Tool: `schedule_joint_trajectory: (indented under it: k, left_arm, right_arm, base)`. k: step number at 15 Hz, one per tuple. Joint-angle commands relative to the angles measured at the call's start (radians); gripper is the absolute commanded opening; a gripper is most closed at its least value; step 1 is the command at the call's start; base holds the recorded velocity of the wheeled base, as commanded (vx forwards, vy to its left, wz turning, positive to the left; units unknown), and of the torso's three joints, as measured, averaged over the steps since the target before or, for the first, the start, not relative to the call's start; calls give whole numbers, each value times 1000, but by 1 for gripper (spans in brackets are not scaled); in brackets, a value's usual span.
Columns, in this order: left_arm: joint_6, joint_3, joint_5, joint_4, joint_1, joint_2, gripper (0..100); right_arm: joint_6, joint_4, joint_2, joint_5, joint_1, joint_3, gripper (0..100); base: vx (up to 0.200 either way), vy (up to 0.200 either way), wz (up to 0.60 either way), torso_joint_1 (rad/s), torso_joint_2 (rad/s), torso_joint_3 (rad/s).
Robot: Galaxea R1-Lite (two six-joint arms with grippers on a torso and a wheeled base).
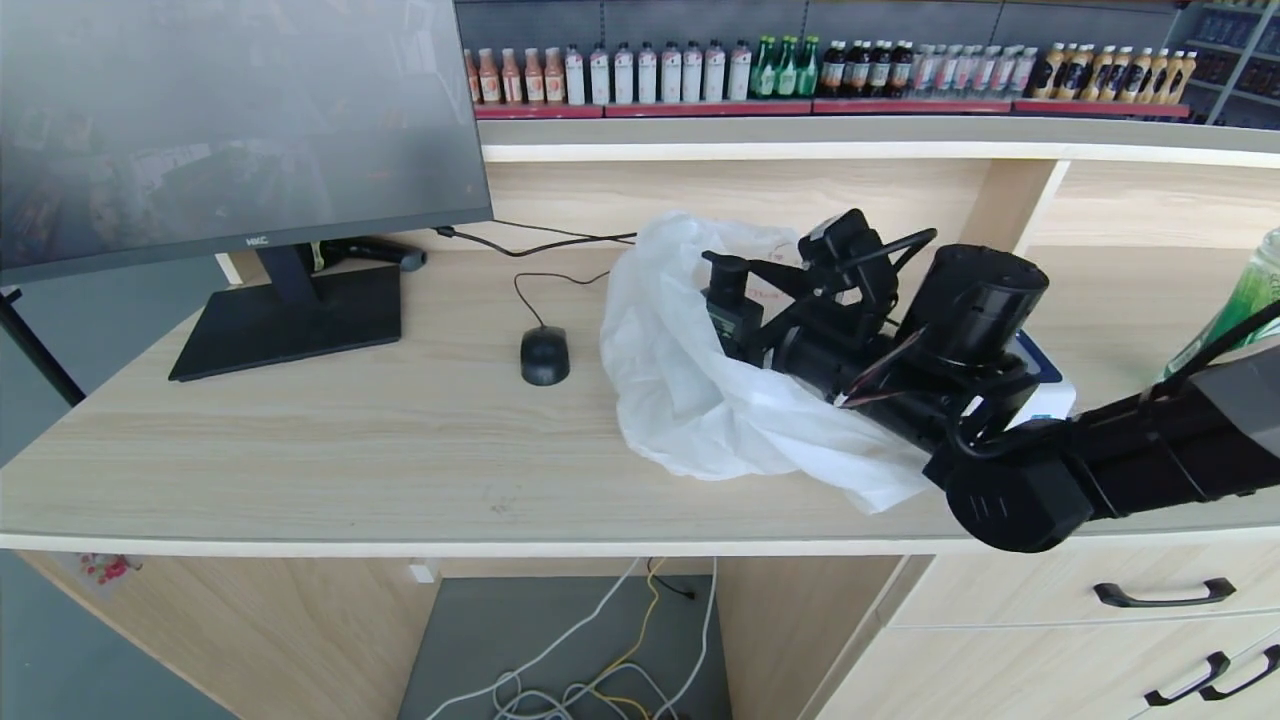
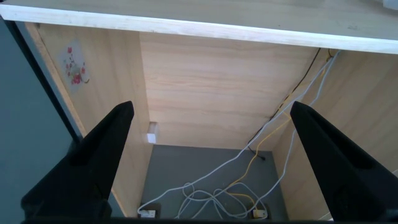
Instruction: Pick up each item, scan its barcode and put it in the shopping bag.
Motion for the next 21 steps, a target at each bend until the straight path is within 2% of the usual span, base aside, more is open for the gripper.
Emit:
schedule_joint_trajectory:
  k: [1,3,6,9,12,15,17,21]
  left_arm:
    - [0,0,0,0,1,0,100]
    - [0,0,0,0,1,0,100]
    - [4,0,0,0,-1,0,100]
    - [4,0,0,0,-1,0,100]
    - [3,0,0,0,-1,0,100]
    - [-2,0,0,0,1,0,100]
    - [0,0,0,0,-1,0,100]
    - [3,0,0,0,1,0,100]
  right_arm:
    - [10,-2,-140,0,-27,106,100]
    - [28,-5,-230,-4,-34,199,100]
    - [39,-11,-321,-7,-50,268,100]
    - [68,-105,-324,-7,-70,325,100]
    - [73,-142,-370,-21,-74,405,100]
    - [73,-241,-395,-78,-73,498,100]
    - [85,-306,-385,-123,-70,514,100]
    - [110,-379,-372,-179,-63,627,100]
  base:
    - [0,0,0,0,0,0]
    - [0,0,0,0,0,0]
    - [0,0,0,0,0,0]
    - [0,0,0,0,0,0]
    - [0,0,0,0,0,0]
    - [-133,0,0,5,2,3]
    - [-200,0,0,7,5,-5]
    - [0,0,0,0,0,0]
